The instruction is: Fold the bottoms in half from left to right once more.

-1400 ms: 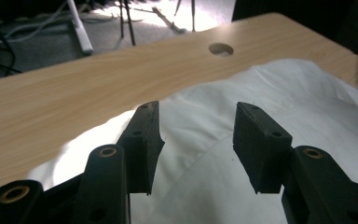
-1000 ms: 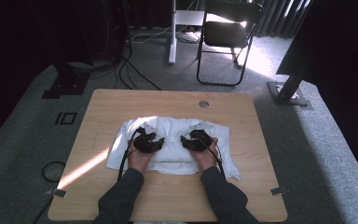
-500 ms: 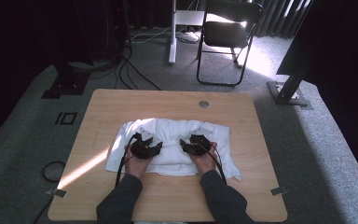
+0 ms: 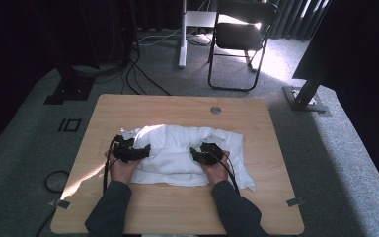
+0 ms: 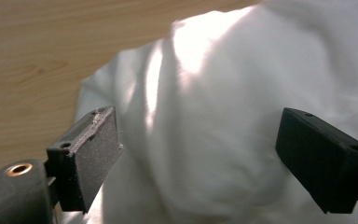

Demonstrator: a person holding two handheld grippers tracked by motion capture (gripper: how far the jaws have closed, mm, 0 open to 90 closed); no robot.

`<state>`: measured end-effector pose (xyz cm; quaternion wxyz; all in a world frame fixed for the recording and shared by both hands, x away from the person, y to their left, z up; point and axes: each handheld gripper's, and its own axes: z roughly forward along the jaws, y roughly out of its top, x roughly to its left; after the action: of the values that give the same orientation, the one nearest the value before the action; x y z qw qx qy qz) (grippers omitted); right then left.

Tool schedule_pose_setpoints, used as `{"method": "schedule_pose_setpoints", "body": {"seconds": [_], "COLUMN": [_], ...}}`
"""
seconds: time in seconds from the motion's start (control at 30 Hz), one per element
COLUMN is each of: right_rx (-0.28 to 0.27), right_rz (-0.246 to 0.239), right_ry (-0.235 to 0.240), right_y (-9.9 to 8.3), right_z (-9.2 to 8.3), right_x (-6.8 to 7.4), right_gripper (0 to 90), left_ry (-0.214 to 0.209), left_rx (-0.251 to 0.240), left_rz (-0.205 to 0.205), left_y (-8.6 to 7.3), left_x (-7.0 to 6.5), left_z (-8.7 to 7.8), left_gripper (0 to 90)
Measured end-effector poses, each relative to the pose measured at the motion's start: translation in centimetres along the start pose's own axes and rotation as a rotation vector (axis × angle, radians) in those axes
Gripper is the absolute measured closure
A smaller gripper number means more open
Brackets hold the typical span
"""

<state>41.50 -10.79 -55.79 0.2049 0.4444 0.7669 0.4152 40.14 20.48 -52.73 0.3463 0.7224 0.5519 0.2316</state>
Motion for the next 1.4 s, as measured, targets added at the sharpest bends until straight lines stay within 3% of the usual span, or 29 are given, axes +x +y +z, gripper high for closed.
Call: {"method": "schedule_pose_setpoints", "body": {"seconds": [0.17,0.27,0.5,0.93,1.2,1.4], "right_rx": [-0.001,-0.005,-0.006,-0.007,-0.009,-0.01], "right_rz": [-0.001,-0.001,0.0,0.002,-0.002,-0.002], "right_ry": [0.0,-0.003,-0.003,-0.001,0.006,0.006], "right_y": [0.0,-0.1,-0.1,-0.1,-0.1,-0.1], "right_z": [0.0,0.0,0.0,-0.1,-0.1,-0.1], "right_x": [0.0,0.0,0.1,0.0,0.0,0.0], "right_gripper": [44.6,44.6,44.6,44.6,44.6,44.6], "left_ry": [0.002,0.037,0.087,0.066,0.033,0.049], "left_rx": [0.031,0.082,0.1,0.07,0.074,0.085], "left_rz": [-0.021,-0.031,-0.033,-0.073,-0.063,-0.053], "left_y": [-0.5,-1.0,-1.4,-2.1,-2.6,-2.6], "left_x": [0.6,1.0,1.2,2.2,2.3,2.0], "left_z": [0.9,2.1,2.4,1.6,0.9,0.9], "left_gripper": [9.6,2.0,0.1,0.1,0.4,1.8]}}
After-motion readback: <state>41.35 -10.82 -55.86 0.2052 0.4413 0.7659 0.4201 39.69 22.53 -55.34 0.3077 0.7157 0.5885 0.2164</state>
